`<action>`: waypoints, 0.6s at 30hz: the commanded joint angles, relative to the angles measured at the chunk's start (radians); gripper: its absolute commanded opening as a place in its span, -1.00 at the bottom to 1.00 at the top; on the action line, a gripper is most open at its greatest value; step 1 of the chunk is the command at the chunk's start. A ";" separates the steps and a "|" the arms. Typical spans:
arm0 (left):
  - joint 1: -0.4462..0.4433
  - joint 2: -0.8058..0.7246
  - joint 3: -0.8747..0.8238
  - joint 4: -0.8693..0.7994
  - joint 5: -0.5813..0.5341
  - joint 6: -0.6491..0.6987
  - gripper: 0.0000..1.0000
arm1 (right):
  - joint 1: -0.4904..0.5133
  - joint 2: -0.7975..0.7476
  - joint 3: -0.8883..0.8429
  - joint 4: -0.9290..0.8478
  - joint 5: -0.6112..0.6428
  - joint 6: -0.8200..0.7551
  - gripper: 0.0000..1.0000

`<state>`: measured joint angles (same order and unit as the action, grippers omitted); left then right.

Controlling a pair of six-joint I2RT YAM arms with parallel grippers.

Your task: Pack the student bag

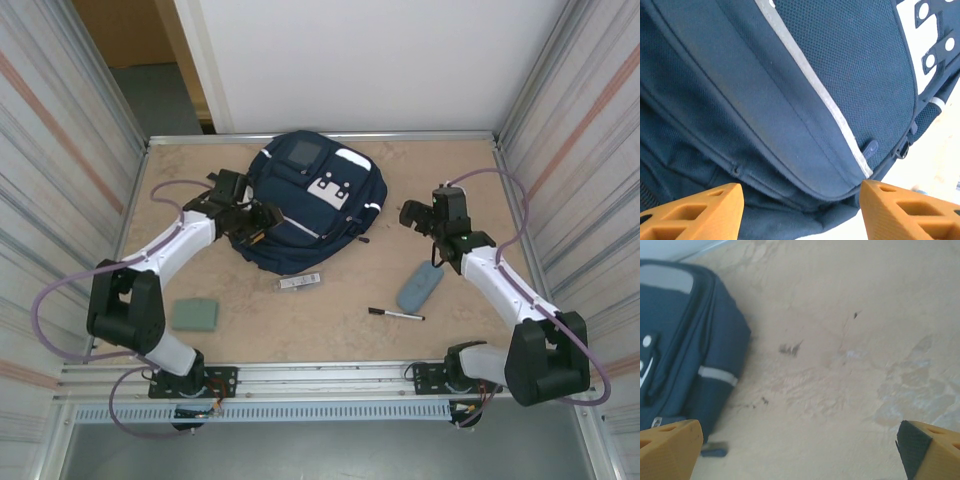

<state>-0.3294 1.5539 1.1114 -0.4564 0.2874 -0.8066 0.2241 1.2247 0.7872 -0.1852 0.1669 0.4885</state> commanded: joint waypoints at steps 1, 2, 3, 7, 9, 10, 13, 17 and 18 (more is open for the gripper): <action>-0.002 0.040 0.048 0.033 -0.005 -0.025 0.25 | 0.009 0.013 -0.007 -0.062 -0.059 0.021 0.99; 0.000 0.059 0.054 0.032 -0.007 -0.028 0.25 | 0.015 0.023 0.000 -0.076 -0.058 0.014 0.99; 0.002 0.074 0.056 0.034 -0.007 -0.032 0.26 | 0.023 0.029 -0.002 -0.077 -0.052 0.005 0.99; 0.016 0.144 0.069 0.082 -0.013 -0.041 0.27 | 0.046 0.061 -0.020 -0.045 -0.056 -0.002 0.99; 0.024 0.191 0.092 0.085 0.001 -0.052 0.22 | 0.055 0.084 -0.007 -0.044 -0.087 -0.009 0.99; 0.029 0.214 0.107 0.089 0.015 -0.055 0.19 | 0.063 0.095 -0.005 -0.039 -0.099 -0.020 0.99; 0.029 0.260 0.123 0.096 0.013 -0.068 0.14 | 0.088 0.143 0.013 -0.028 -0.130 -0.039 0.98; 0.034 0.265 0.093 0.147 -0.001 -0.098 -0.03 | 0.113 0.222 0.090 -0.079 -0.209 -0.116 0.96; 0.037 0.258 0.092 0.147 0.004 -0.098 -0.09 | 0.128 0.239 0.104 -0.088 -0.204 -0.141 0.95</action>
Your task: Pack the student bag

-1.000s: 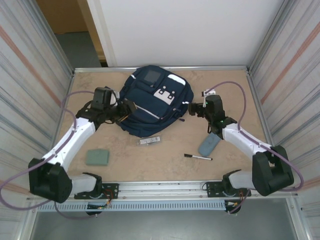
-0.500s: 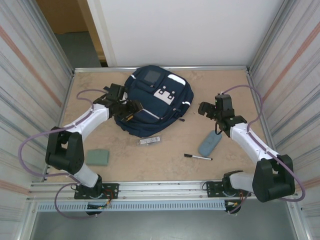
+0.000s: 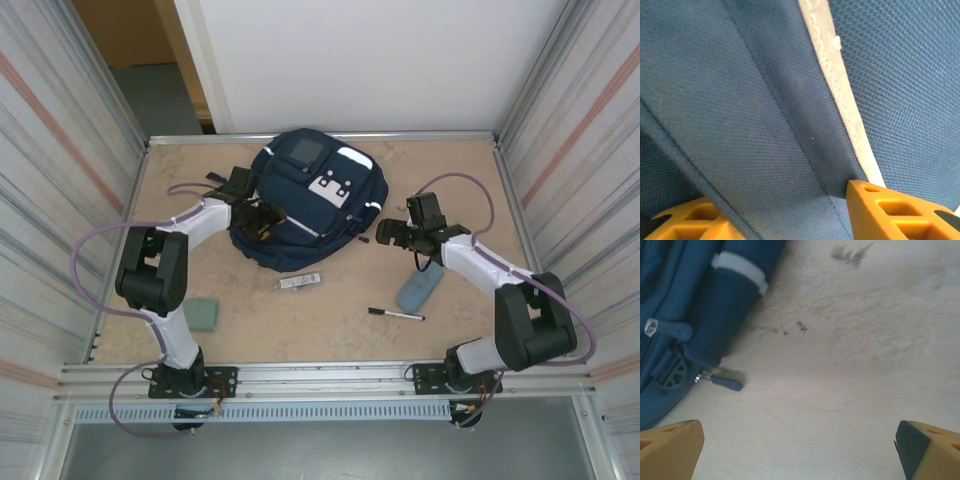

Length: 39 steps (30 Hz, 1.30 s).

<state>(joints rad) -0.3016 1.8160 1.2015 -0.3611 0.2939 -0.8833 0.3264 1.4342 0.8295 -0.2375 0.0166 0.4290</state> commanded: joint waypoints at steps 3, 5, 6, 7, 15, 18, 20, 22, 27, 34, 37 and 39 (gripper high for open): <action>0.008 -0.052 -0.022 0.047 -0.060 -0.005 -0.31 | 0.064 0.083 0.130 -0.065 -0.014 -0.154 0.94; 0.012 -0.086 -0.044 0.060 -0.082 -0.003 -0.79 | 0.077 0.125 0.196 -0.106 -0.017 -0.203 0.92; 0.016 -0.097 -0.045 0.060 -0.079 0.002 -1.00 | 0.080 0.151 0.233 -0.131 -0.054 -0.237 0.91; 0.019 -0.109 -0.038 0.055 -0.069 0.009 -1.00 | 0.081 0.181 0.272 -0.158 -0.105 -0.270 0.89; 0.042 -0.156 0.085 -0.071 0.089 0.064 -1.00 | 0.050 0.377 0.527 -0.369 -0.374 -0.451 0.63; 0.050 -0.179 0.125 -0.095 0.108 0.082 -1.00 | 0.038 0.438 0.605 -0.416 -0.492 -0.499 0.49; 0.057 -0.188 0.146 -0.104 0.099 0.100 -1.00 | 0.031 0.467 0.643 -0.426 -0.527 -0.503 0.45; 0.071 -0.187 0.169 -0.118 0.114 0.105 -1.00 | 0.032 0.492 0.654 -0.414 -0.560 -0.519 0.45; 0.092 -0.195 0.198 -0.130 0.155 0.108 -1.00 | 0.036 0.580 0.723 -0.419 -0.595 -0.532 0.46; 0.093 -0.202 0.201 -0.148 0.181 0.119 -1.00 | 0.039 0.681 0.796 -0.464 -0.677 -0.565 0.24; 0.096 -0.198 0.201 -0.148 0.205 0.111 -1.00 | 0.036 0.693 0.794 -0.487 -0.786 -0.603 -0.03; 0.096 -0.202 0.194 -0.143 0.208 0.104 -1.00 | 0.034 0.699 0.807 -0.512 -0.820 -0.611 -0.36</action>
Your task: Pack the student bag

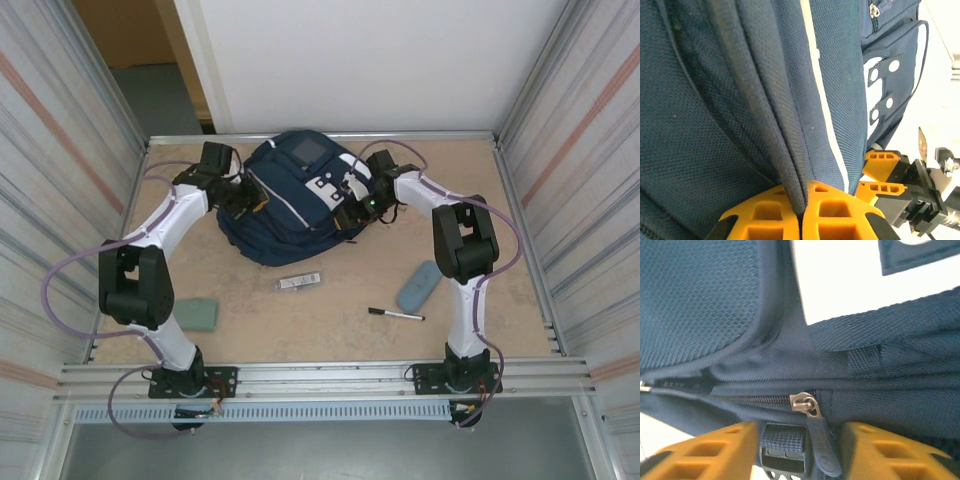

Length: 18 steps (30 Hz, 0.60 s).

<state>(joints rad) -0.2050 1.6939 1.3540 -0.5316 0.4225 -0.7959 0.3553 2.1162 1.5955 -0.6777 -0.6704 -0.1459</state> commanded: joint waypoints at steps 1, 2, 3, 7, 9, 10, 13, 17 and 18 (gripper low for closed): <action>-0.001 -0.081 0.040 0.029 0.077 0.018 -1.00 | 0.006 0.013 0.046 -0.079 -0.134 -0.038 -0.47; 0.001 -0.080 0.042 0.027 0.074 0.020 -1.00 | 0.006 0.005 0.039 -0.080 -0.132 -0.041 -0.53; 0.002 -0.076 0.048 0.021 0.077 0.025 -1.00 | 0.005 -0.008 0.026 -0.073 -0.135 -0.044 -0.54; 0.010 -0.084 0.040 0.010 0.080 0.025 -1.00 | -0.009 -0.026 0.009 -0.058 -0.164 -0.040 -0.78; 0.014 -0.091 0.007 0.040 0.075 0.007 -1.00 | -0.010 -0.036 0.004 -0.062 -0.153 -0.035 -0.87; 0.017 -0.091 0.001 0.046 0.080 -0.001 -1.00 | -0.008 -0.045 -0.005 -0.059 -0.143 -0.036 -0.89; 0.019 -0.094 -0.015 0.050 0.088 -0.006 -1.00 | -0.003 -0.058 -0.018 -0.042 -0.103 -0.014 -0.84; 0.020 -0.104 -0.041 0.067 0.086 -0.018 -1.00 | 0.008 -0.100 -0.056 0.000 0.002 0.064 -0.08; 0.021 -0.103 -0.042 0.065 0.095 -0.019 -1.00 | 0.012 -0.112 -0.070 0.016 0.031 0.090 -0.03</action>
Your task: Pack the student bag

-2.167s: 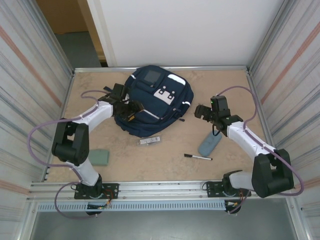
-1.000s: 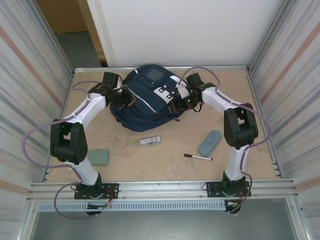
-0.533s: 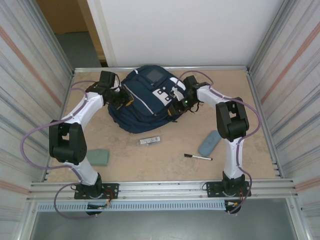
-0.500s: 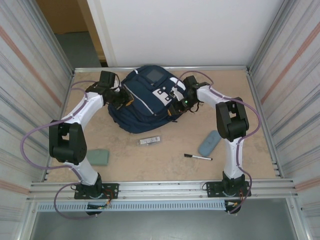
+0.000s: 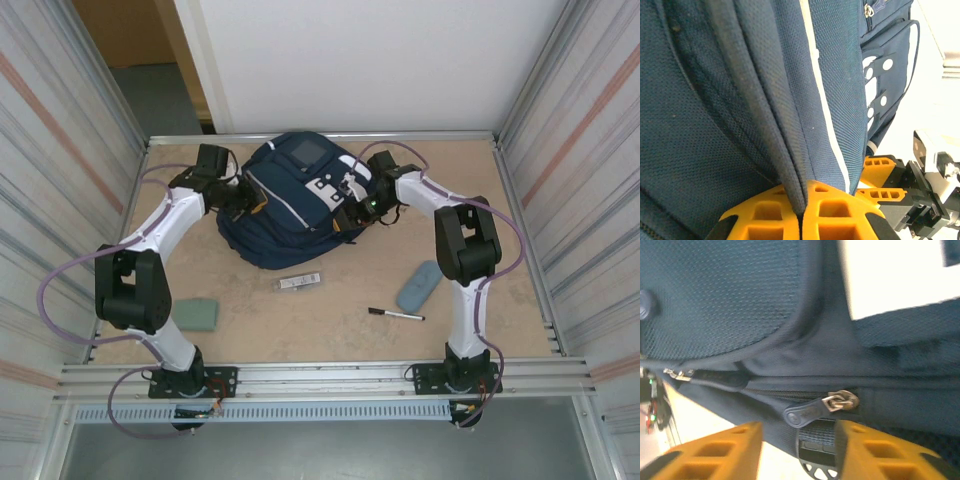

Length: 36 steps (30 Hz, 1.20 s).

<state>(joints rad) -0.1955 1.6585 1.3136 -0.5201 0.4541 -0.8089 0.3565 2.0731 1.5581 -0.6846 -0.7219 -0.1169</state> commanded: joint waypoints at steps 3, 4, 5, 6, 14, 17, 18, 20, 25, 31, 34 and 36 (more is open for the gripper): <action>0.003 -0.079 -0.022 0.058 0.078 -0.025 -1.00 | 0.020 -0.108 -0.078 0.105 0.165 0.222 0.01; 0.000 -0.085 -0.035 0.066 0.079 -0.035 -1.00 | 0.028 -0.124 -0.102 0.141 0.167 0.275 0.01; 0.000 -0.089 -0.042 0.073 0.093 -0.044 -1.00 | 0.041 -0.143 -0.130 0.171 0.172 0.301 0.01; 0.000 -0.092 -0.046 0.076 0.103 -0.052 -1.00 | 0.059 -0.160 -0.157 0.198 0.203 0.324 0.01; 0.005 -0.124 -0.042 0.082 0.147 -0.080 -1.00 | 0.164 -0.187 -0.210 0.239 0.516 0.395 0.01; 0.011 -0.141 -0.046 0.077 0.146 -0.079 -1.00 | 0.193 -0.179 -0.209 0.234 0.636 0.357 -0.01; 0.012 -0.144 -0.051 0.078 0.142 -0.081 -1.00 | 0.193 -0.171 -0.194 0.211 0.649 0.344 -0.03; 0.016 -0.145 -0.053 0.080 0.147 -0.085 -1.00 | 0.194 -0.166 -0.184 0.181 0.694 0.341 -0.09; 0.025 -0.147 -0.044 0.077 0.173 -0.080 -1.00 | 0.194 -0.158 -0.170 0.154 0.757 0.337 -0.21; 0.041 -0.142 -0.033 0.056 0.196 -0.061 -1.00 | 0.220 -0.172 -0.187 0.212 0.763 0.288 -0.43; 0.041 -0.129 -0.036 0.055 0.208 -0.061 -1.00 | 0.236 -0.187 -0.210 0.269 0.747 0.227 -0.55; 0.040 -0.120 -0.034 0.055 0.224 -0.057 -1.00 | 0.237 -0.203 -0.239 0.324 0.716 0.198 -0.59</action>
<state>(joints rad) -0.1623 1.5856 1.2556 -0.4938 0.5781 -0.8902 0.5900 1.9186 1.3453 -0.4442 -0.0002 0.1478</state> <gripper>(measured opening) 0.056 0.214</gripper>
